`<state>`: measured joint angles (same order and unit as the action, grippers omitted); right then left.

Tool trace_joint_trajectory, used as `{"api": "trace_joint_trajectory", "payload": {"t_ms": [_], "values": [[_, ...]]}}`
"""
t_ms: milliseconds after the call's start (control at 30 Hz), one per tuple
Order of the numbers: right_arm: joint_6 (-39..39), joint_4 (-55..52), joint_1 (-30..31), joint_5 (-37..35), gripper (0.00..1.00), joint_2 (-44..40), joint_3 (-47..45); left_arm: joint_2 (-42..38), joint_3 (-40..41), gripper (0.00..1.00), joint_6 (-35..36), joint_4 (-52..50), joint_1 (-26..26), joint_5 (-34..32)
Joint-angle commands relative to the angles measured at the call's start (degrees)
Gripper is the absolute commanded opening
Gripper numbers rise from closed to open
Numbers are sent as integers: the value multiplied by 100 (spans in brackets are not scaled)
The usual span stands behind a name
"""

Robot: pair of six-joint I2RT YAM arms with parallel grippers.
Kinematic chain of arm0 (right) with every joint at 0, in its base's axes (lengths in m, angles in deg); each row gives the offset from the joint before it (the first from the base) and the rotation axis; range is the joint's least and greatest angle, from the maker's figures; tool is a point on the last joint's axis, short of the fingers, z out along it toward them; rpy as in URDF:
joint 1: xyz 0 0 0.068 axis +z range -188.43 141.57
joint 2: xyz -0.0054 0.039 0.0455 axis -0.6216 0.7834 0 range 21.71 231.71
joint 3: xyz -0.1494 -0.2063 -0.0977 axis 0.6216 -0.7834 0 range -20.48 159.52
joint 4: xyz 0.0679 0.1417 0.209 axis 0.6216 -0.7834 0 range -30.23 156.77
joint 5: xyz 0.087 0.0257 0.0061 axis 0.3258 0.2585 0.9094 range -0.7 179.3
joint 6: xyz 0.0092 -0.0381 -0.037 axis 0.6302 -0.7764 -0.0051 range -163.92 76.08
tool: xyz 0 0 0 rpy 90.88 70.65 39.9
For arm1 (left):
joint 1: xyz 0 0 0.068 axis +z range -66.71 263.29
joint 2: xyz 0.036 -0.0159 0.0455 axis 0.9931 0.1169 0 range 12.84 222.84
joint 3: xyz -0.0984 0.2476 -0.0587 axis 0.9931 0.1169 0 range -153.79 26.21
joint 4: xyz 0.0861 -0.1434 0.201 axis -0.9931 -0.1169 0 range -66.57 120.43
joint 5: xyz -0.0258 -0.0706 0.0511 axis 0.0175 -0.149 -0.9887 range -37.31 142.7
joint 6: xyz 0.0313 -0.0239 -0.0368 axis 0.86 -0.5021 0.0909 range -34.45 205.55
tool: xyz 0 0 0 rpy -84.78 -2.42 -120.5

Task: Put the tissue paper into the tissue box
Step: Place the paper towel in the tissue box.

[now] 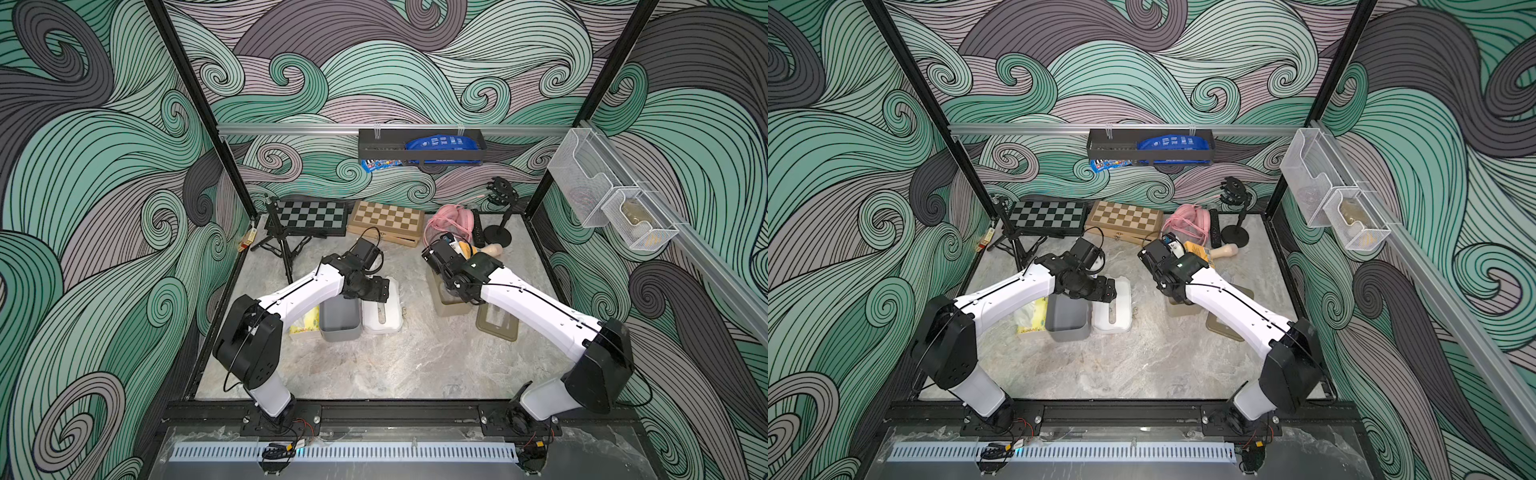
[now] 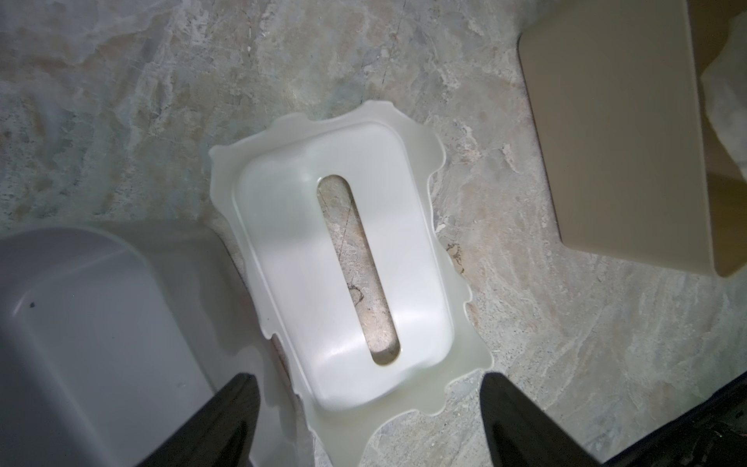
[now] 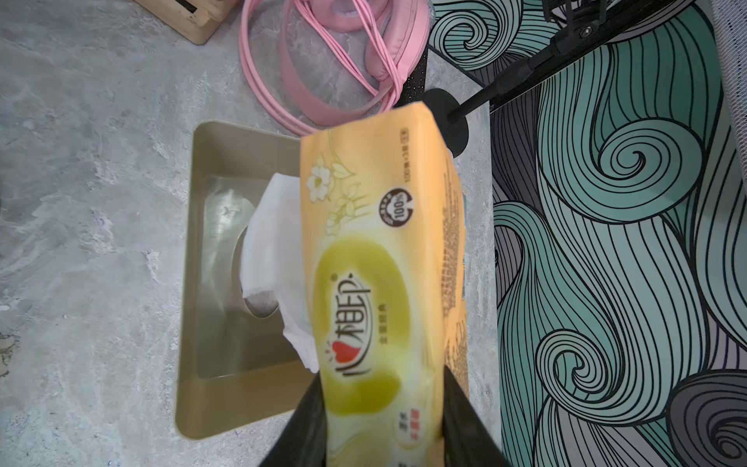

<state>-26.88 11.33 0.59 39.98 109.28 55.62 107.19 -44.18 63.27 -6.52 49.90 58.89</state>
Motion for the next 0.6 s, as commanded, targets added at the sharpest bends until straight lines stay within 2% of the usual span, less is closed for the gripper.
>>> {"api": "trace_joint_trajectory", "payload": {"t_ms": [0,567], "values": [[34,146,-1,-71,32,69,-101,-196,90,89,58,73,68,92],[224,234,330,-158,33,1028,48,-303,320,89,68,170,130,127]]}}
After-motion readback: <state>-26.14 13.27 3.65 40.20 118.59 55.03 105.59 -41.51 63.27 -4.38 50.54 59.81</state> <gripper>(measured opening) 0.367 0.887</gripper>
